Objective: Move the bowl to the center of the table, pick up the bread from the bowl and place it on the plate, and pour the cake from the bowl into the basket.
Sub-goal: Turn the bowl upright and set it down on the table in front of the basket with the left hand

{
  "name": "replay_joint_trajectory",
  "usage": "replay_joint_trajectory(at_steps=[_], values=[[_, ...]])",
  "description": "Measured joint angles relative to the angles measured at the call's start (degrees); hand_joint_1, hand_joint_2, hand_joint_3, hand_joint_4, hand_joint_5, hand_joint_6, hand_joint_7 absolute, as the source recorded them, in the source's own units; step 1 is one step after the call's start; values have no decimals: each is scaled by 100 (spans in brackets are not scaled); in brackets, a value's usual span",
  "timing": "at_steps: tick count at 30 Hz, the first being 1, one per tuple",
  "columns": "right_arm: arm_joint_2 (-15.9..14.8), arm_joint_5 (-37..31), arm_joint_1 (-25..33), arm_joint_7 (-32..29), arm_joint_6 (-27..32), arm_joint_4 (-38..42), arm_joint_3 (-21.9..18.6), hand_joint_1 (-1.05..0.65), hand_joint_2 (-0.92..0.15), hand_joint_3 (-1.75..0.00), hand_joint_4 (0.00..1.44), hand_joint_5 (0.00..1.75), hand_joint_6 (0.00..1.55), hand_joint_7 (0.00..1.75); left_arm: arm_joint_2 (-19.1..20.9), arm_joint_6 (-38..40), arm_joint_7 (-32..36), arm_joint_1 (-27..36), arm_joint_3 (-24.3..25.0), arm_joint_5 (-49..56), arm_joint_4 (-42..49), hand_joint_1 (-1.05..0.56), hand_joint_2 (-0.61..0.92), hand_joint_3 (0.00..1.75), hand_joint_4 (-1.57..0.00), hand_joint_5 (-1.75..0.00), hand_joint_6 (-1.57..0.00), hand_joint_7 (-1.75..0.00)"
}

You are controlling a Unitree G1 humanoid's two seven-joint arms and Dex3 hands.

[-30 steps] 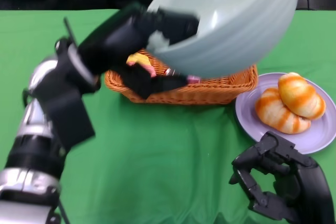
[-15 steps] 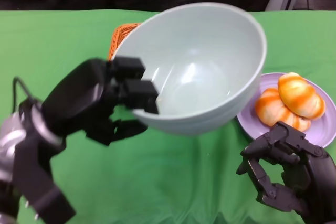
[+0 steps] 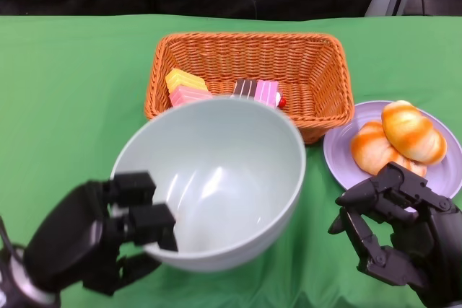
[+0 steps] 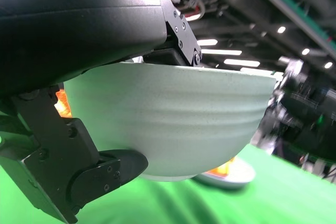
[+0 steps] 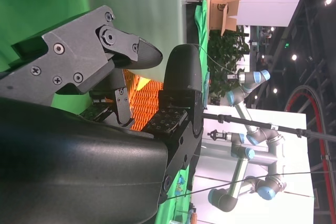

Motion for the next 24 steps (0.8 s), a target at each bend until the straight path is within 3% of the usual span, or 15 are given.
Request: replay_joint_trajectory(at_steps=[2,8,11,16,24], values=[[0,31,2,22,4,-6,-12,-10,-70,-69,74,140,77,105,290,378,693,137,-490,407,-14,2,43,81,-78,-175,-70,-169],[23,66,21,37,11,-52,-17,-9,-70,-69,74,142,77,106,861,1549,1963,-15,-2000,992,309,5,49,63,-77,-173,-70,-165],[46,57,52,12,10,-75,6,-9,-71,-69,74,142,76,107,971,1929,2164,-276,-2560,977,619,4,53,61,-76,-173,-69,-162],[44,46,87,12,16,-100,52,-9,-72,-67,72,143,75,108,994,2467,2230,-510,-3237,774,980,2,64,40,-74,-172,-69,-157],[46,-96,94,-28,-5,-107,83,-7,-71,-69,73,143,74,109,995,3128,2335,-692,-3794,319,1200,1,73,21,-72,-172,-74,-149]])
